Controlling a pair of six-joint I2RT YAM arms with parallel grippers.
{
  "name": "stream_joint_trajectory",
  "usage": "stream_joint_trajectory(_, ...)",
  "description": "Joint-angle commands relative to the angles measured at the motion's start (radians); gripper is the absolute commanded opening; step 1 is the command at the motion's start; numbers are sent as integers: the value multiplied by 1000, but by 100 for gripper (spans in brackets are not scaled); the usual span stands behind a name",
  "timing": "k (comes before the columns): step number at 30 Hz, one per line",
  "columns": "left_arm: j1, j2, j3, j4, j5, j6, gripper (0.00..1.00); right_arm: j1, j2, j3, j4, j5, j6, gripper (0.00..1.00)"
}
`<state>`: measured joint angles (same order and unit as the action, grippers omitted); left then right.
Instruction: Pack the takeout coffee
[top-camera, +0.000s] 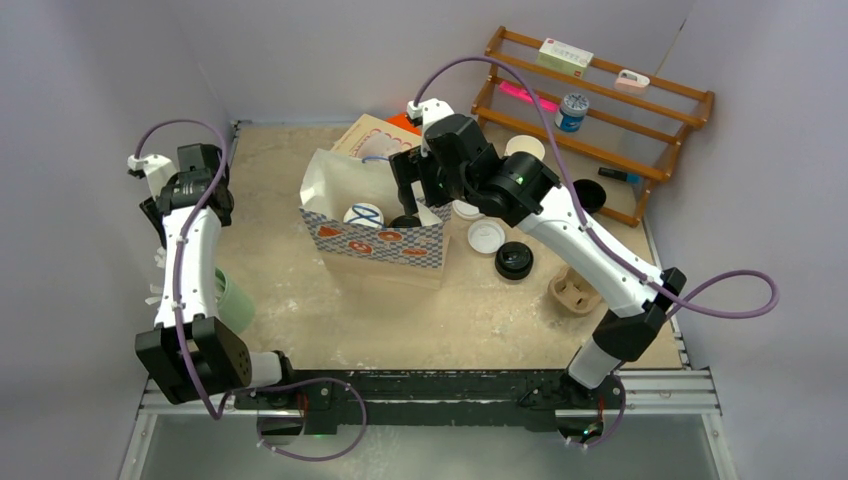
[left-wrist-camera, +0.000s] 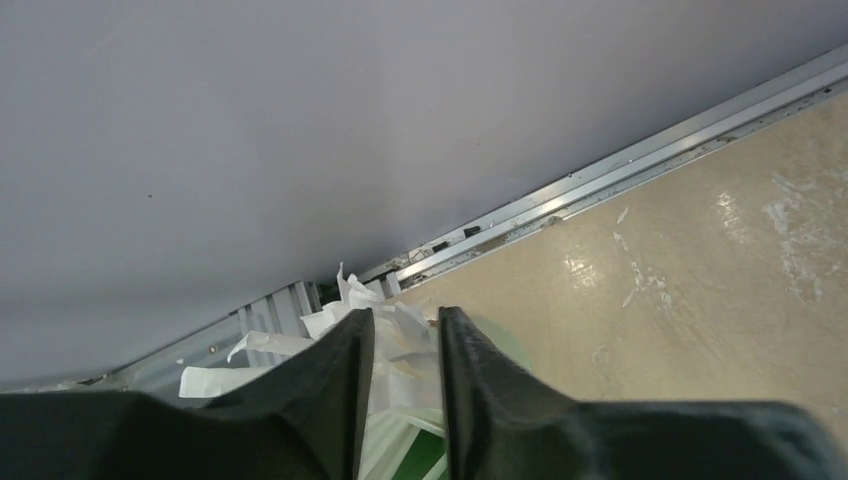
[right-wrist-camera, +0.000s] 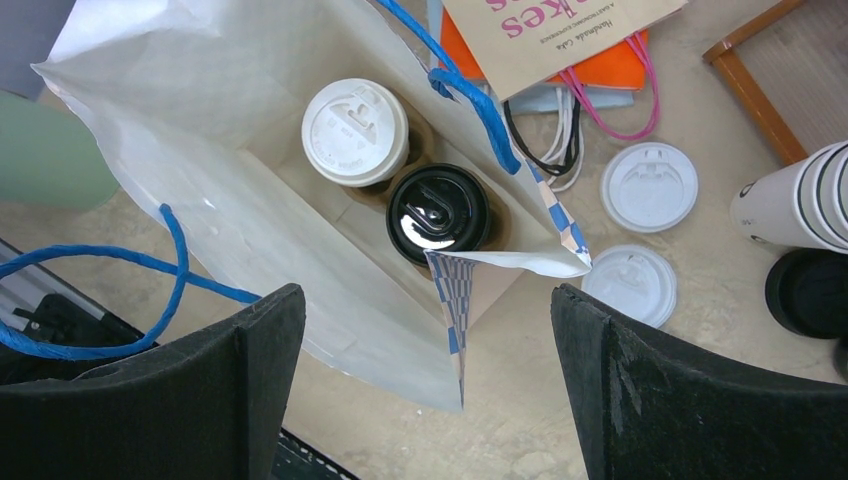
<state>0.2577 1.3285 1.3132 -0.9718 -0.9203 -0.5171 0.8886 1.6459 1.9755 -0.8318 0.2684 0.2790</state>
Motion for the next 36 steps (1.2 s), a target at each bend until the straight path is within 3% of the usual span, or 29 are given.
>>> stream_joint_trajectory(1,21,-18,-22,31,-20,-32,25,-5,-24,24,20,-15,-16,93)
stream_joint_trajectory(4,22,-20,-15,34,-18,-35,0,-4,-23,25,19,-20,-14,93)
stream_joint_trajectory(10,21,-15,46,-11,-32,-71,0,-5,-26,25,18,-19,-13,93)
stream_joint_trajectory(16,19,-24,185,-127,96,-183,0,-5,-23,25,20,-29,-13,92)
stream_joint_trajectory(21,16,-46,249,-177,67,-205,0,-5,-28,18,20,-36,-13,92)
stream_joint_trajectory(30,14,-90,135,-159,89,-206,0,-5,-32,7,21,-49,-13,92)
stream_joint_trajectory(33,14,-95,122,-146,96,-189,18,-5,-33,4,21,-55,-13,92)
stream_joint_trajectory(35,13,-98,119,-142,99,-184,21,-5,-35,2,20,-55,-12,92)
stream_joint_trajectory(36,14,-100,117,-141,99,-184,14,-5,-35,1,21,-55,-13,92)
